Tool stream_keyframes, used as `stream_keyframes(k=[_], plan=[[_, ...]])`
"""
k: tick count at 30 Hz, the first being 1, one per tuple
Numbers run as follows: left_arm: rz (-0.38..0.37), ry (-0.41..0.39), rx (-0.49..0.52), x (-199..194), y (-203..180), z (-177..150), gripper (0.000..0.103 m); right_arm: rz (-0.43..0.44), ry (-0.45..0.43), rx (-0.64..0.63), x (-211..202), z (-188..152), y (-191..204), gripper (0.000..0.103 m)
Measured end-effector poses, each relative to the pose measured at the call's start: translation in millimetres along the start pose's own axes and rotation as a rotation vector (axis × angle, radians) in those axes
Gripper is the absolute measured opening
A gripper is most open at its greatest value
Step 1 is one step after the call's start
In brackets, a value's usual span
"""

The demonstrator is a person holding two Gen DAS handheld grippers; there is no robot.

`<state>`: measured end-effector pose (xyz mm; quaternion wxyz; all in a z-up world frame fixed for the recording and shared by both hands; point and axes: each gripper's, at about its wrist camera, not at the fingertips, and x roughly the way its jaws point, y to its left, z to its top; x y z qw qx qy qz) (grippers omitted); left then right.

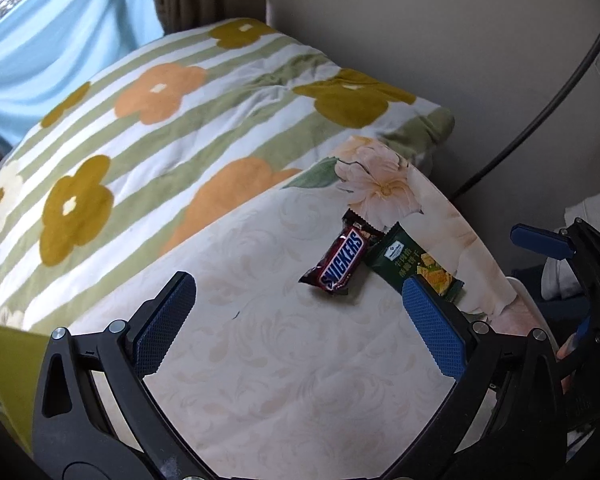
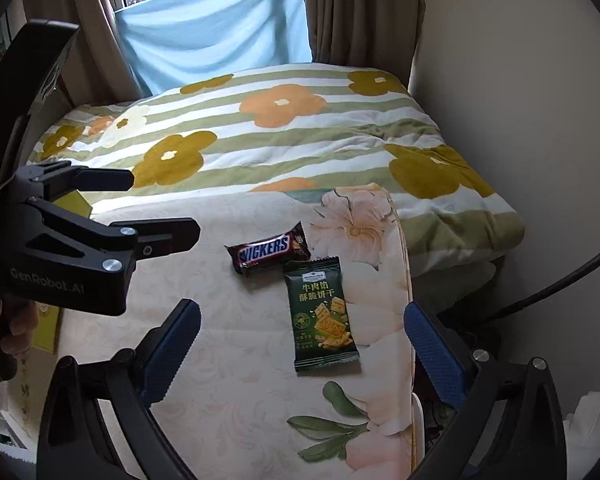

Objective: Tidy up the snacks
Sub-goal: 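Move both tools to the Snickers bar and the green cracker pack, then grasp the Snickers bar with the left tool while the right tool grasps the green cracker pack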

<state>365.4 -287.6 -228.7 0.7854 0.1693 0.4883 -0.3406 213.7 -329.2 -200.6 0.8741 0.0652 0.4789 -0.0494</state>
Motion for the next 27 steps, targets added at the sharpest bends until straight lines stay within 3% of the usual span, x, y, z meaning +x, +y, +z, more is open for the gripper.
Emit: stream_keyframes(k=[7, 19, 20, 25, 27], plan=[[-0.031, 0.074, 0.098, 48.0, -8.4, 8.3, 0.099, -0.029, 0.034, -0.027, 40.4, -11.4, -2.5, 0.097], [-0.055, 0.145, 0.204, 92.0, -21.8, 8.2, 0.071, -0.006, 0.049, -0.052, 73.5, -19.4, -7.8, 0.075], [-0.058, 0.14, 0.219, 92.3, -24.3, 8.6, 0.068, -0.007, 0.047, -0.053, 74.3, -20.0, -7.6, 0.074], [-0.067, 0.125, 0.265, 89.4, -34.0, 12.0, 0.028, -0.021, 0.037, -0.058, 74.3, -20.5, -7.6, 0.072], [-0.062, 0.126, 0.271, 88.8, -36.5, 12.4, 0.026, -0.028, 0.036, -0.06, 74.1, -20.4, -7.7, 0.071]])
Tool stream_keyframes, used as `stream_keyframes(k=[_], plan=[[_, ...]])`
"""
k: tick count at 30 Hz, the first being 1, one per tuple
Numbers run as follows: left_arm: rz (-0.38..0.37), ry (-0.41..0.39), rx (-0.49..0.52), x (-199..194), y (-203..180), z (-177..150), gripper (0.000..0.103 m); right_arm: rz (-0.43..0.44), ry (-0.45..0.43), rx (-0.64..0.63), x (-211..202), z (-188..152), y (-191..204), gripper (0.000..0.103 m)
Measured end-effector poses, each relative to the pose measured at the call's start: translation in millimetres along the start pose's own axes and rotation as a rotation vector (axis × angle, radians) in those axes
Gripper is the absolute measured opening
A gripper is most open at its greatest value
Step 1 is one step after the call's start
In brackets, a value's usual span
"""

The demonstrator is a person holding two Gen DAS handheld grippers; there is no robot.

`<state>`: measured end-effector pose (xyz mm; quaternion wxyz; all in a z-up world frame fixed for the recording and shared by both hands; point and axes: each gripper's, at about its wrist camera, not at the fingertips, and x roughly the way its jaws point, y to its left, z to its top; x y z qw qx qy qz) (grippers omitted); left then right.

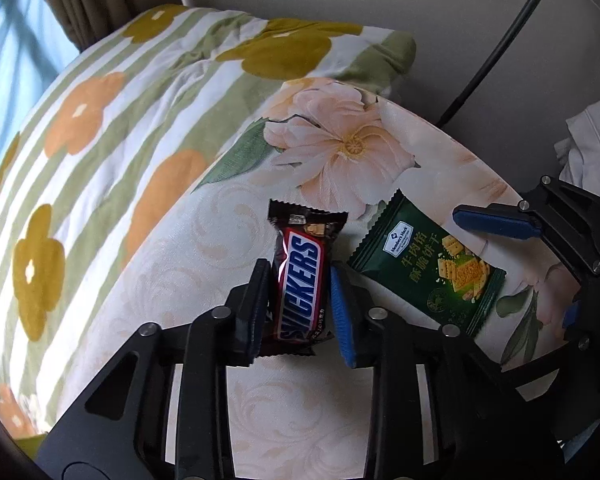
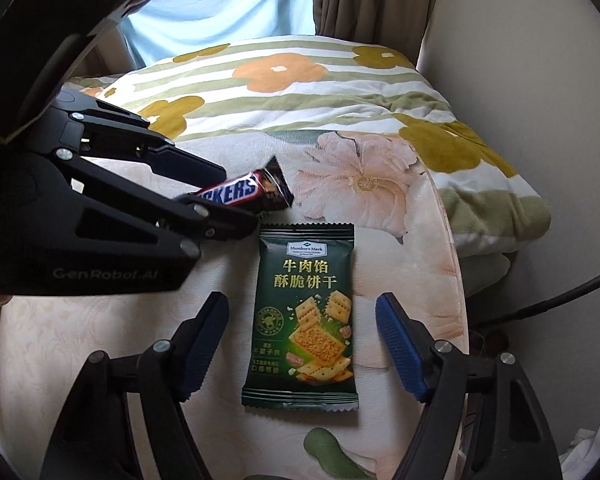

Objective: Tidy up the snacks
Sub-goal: 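Grasp the Snickers bar with the left tool while the right tool grasps the green cracker pack, then carry both snacks into the yellow box and open both tools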

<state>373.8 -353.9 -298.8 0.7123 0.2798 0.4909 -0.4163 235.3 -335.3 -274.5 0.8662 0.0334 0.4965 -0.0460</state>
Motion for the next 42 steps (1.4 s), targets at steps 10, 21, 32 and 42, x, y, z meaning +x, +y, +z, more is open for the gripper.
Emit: stream_keyframes(k=[10, 21, 32, 42], plan=[[0.018, -0.019, -0.093, -10.3, 11.3, -3.1, 0.026, -0.022, -0.008, -0.002, -1.0, -0.3, -0.9, 0.06], [0.044, -0.053, -0.229, -37.6, 30.2, -15.2, 0.026, -0.005, -0.032, -0.021, -8.2, 3.6, 2.2, 0.04], [0.152, -0.17, -0.407, -130.0, 45.3, -34.5, 0.026, 0.052, -0.138, -0.086, -83.2, 42.9, 12.2, 0.04], [0.357, -0.3, -0.65, -252.3, 88.1, -102.8, 0.026, 0.246, -0.246, -0.235, -151.7, 97.8, 83.8, 0.04]])
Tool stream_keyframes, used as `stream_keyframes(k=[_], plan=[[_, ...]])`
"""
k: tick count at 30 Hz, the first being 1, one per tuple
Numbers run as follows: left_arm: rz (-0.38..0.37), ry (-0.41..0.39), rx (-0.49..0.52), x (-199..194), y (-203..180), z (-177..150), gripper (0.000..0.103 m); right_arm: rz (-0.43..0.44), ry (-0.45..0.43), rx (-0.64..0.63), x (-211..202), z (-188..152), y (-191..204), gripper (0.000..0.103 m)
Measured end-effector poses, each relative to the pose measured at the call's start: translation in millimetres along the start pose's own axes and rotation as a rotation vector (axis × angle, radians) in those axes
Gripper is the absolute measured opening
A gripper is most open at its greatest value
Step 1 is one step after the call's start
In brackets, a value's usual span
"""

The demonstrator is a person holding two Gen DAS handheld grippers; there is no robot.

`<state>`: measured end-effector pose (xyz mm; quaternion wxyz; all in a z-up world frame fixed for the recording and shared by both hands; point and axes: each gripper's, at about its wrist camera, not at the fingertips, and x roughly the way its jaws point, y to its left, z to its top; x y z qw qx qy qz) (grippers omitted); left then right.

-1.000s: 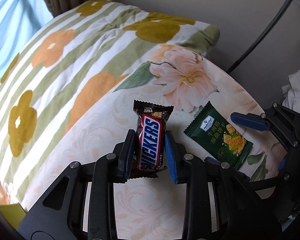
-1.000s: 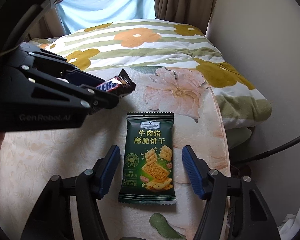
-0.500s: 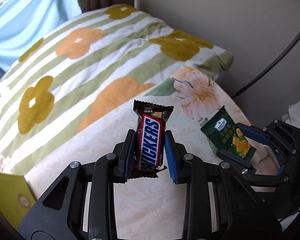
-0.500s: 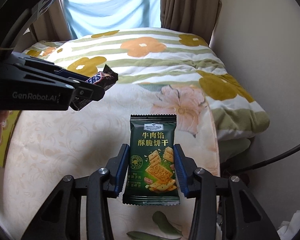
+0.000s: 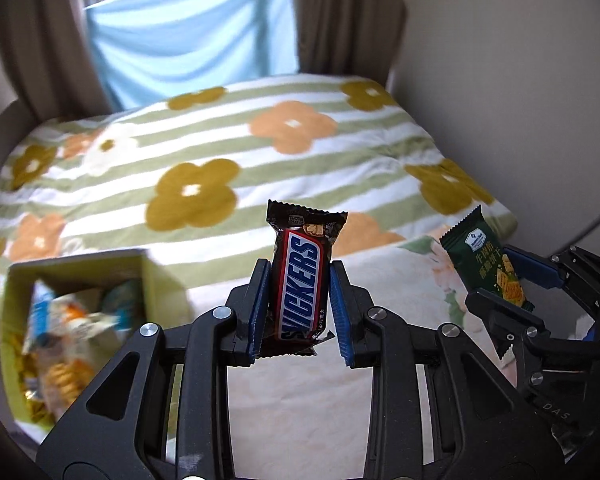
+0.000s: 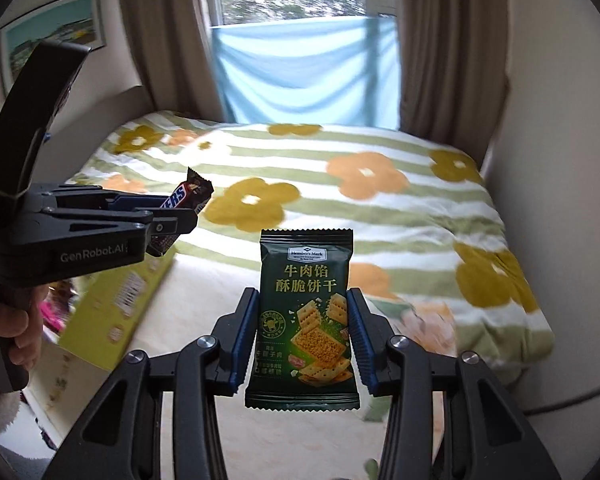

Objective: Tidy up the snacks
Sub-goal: 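Carry both snacks into the yellow box and open both tools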

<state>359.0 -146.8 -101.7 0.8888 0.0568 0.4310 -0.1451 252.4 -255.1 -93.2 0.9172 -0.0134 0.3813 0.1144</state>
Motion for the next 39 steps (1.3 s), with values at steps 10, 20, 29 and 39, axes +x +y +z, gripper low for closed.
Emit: stream_keyframes(k=[10, 20, 29, 39], plan=[[0.099, -0.037, -0.162, -64.6, 153.6, -29.1, 0.026, 0.145, -0.058, -0.1, 9.8, 47.2, 129.4, 0.04], [0.118, 0.088, -0.199, -55.8, 282.3, -85.2, 0.026, 0.198, -0.01, -0.07, 49.8, 58.1, 241.2, 0.04], [0.104, 0.133, -0.083, -43.7, 305.0, -107.5, 0.066, 0.136, 0.043, -0.02, 61.8, 49.0, 272.7, 0.04], [0.15, 0.036, -0.046, -83.6, 300.2, -119.3, 0.103, 0.084, 0.075, 0.032, 56.7, 39.8, 261.9, 0.04]])
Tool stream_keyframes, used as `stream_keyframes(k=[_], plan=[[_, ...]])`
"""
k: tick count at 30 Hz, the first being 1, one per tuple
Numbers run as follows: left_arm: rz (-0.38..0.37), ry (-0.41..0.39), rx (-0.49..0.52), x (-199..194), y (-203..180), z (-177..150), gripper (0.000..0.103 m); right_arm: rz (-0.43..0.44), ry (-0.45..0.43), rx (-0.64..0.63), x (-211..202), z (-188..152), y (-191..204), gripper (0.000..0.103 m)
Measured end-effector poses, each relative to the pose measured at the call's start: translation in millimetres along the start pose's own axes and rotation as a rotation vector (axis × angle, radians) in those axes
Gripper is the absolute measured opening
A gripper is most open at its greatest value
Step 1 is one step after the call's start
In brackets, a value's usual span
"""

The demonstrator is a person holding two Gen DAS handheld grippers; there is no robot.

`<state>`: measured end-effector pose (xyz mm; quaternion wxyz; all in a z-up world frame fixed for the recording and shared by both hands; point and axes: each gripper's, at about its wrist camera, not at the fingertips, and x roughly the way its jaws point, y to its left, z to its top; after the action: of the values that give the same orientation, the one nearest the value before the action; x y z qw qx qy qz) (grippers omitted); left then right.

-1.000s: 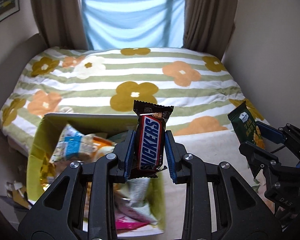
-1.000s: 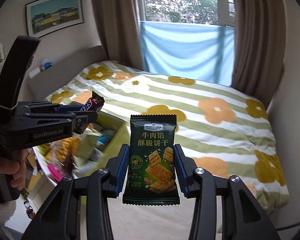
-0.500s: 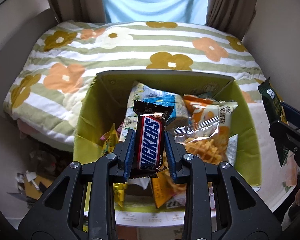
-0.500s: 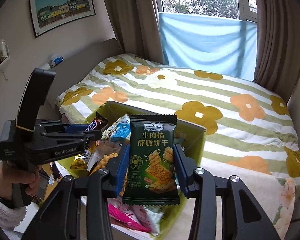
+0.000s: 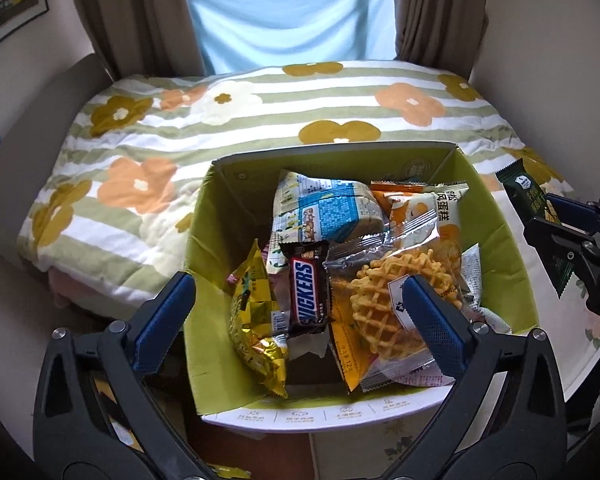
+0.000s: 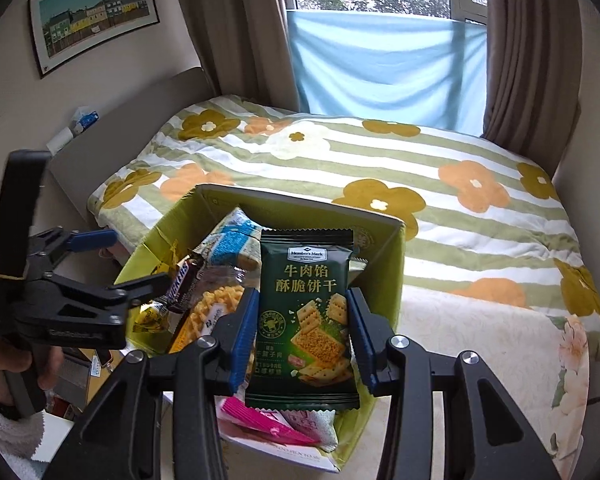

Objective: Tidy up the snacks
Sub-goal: 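Carry both snacks into the yellow box and open both tools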

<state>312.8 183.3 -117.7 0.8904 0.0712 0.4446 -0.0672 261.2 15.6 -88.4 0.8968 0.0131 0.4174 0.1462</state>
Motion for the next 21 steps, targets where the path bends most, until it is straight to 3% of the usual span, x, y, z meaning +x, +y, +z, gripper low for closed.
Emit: stream_keyframes(k=[5, 7, 8, 9, 11, 15, 21], plan=[[0.026, -0.056, 0.002, -18.4, -1.6, -4.6, 0.103, 0.007, 0.035, 0.048, 5.3, -4.3, -3.2, 0.04], [0.042, -0.055, -0.004, -19.1, -1.4, -6.1, 0.103, -0.004, 0.039, 0.069, 7.5, -4.2, -2.3, 0.049], [0.033, -0.048, -0.009, -18.6, -0.9, -7.2, 0.103, -0.01, 0.034, 0.087, 7.3, -4.8, -3.7, 0.062], [0.021, -0.041, -0.013, -17.2, -1.1, -7.8, 0.103, -0.011, 0.023, 0.106, 6.2, -5.9, -5.4, 0.082], [0.013, -0.03, -0.021, -15.9, -0.4, -11.3, 0.103, -0.02, 0.0, 0.133, 2.8, -9.4, -7.8, 0.102], [0.012, -0.027, -0.036, -15.0, -0.4, -19.8, 0.103, -0.072, 0.026, 0.143, 3.5, -19.5, -9.6, 0.102], [0.028, -0.046, -0.049, -29.2, -3.9, -28.1, 0.103, -0.078, 0.022, 0.171, -9.1, -32.2, -11.1, 0.102]])
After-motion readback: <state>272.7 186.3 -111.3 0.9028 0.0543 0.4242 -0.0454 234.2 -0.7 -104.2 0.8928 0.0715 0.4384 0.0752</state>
